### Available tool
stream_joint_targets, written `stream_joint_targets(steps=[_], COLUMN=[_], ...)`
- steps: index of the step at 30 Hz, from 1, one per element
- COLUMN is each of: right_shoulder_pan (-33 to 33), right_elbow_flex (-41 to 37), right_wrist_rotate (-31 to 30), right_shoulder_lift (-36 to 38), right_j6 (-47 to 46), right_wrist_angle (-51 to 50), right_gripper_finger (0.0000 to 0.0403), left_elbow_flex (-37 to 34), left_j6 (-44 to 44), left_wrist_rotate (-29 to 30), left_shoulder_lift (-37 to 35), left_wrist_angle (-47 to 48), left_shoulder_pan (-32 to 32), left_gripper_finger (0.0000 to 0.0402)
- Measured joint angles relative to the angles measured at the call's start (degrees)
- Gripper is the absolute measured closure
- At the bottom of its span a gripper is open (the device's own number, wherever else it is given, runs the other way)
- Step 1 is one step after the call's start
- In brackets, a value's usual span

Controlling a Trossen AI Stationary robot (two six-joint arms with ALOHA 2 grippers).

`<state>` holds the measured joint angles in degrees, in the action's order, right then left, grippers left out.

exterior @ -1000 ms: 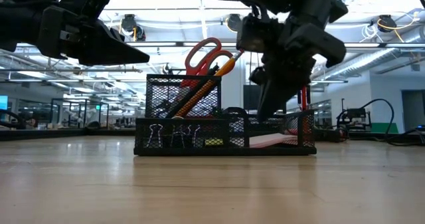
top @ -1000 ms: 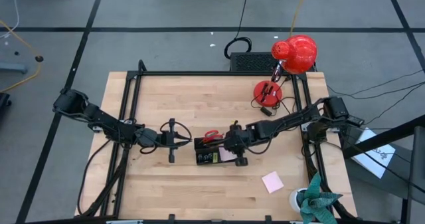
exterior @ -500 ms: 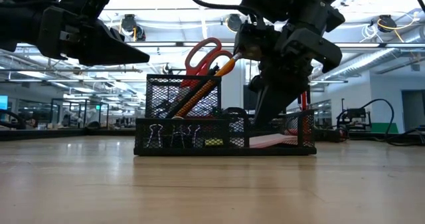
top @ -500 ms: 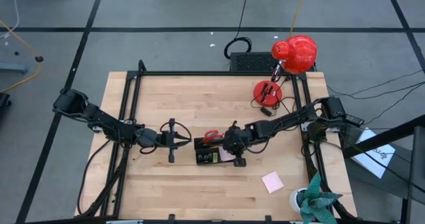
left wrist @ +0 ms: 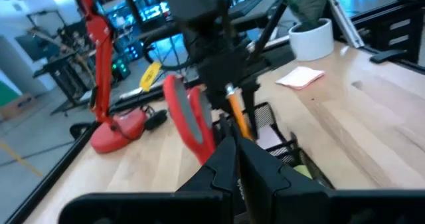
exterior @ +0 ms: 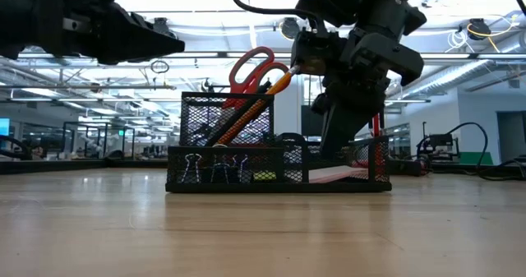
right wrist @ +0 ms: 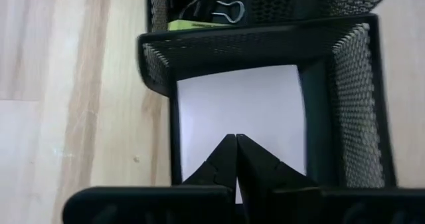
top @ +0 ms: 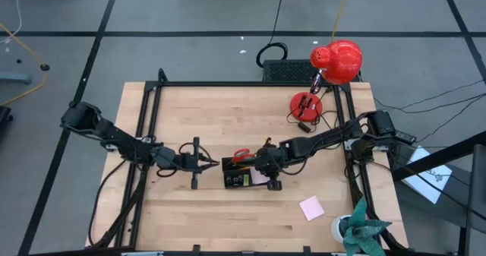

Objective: Pick and place office supplies into organizer
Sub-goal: Put the pink sticky notes into the black desk organizer

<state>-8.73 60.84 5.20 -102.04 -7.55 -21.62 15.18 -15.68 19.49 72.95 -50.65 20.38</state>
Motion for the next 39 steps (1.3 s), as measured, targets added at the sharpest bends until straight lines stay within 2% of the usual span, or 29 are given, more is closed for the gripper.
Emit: stream_joint_targets(steps=[4, 9, 23, 33, 39], right_shoulder_pan=[-0.53, -1.72, -4.48, -4.51, -4.48], right_elbow_flex=[-0.04, -0.07, -0.37, -0.22, -0.20], right_wrist_rotate=[-2.00, -9.42, -9.51, -9.60, -9.47], right_shoulder_lift=[-0.02, 0.40, 4.38, 4.42, 4.46], right_j6=[1.71, 3.33, 2.82, -3.62, -3.89], right_wrist_angle=[-0.08, 2.43, 4.10, -4.24, -4.36], right_gripper_finger=[0.0403, 0.0403, 0.0403, 0.0403, 0.0403], left_elbow_flex=[0.00, 0.00, 0.00, 0.00, 0.00], left_j6=[-0.59, -0.61, -0.20, 0.13, 0.10], left_wrist_rotate=[-0.13, -0.11, -0.11, -0.11, -0.11], left_shoulder_lift=[0.00, 0.00, 0.00, -0.01, 0.00], left_wrist_angle=[-0.07, 0.01, 1.15, 1.09, 1.00], left_shoulder_pan=[0.52, 0.55, 0.55, 0.55, 0.55], left_gripper_finger=[0.0376, 0.0376, 0.0376, 0.0376, 0.0376])
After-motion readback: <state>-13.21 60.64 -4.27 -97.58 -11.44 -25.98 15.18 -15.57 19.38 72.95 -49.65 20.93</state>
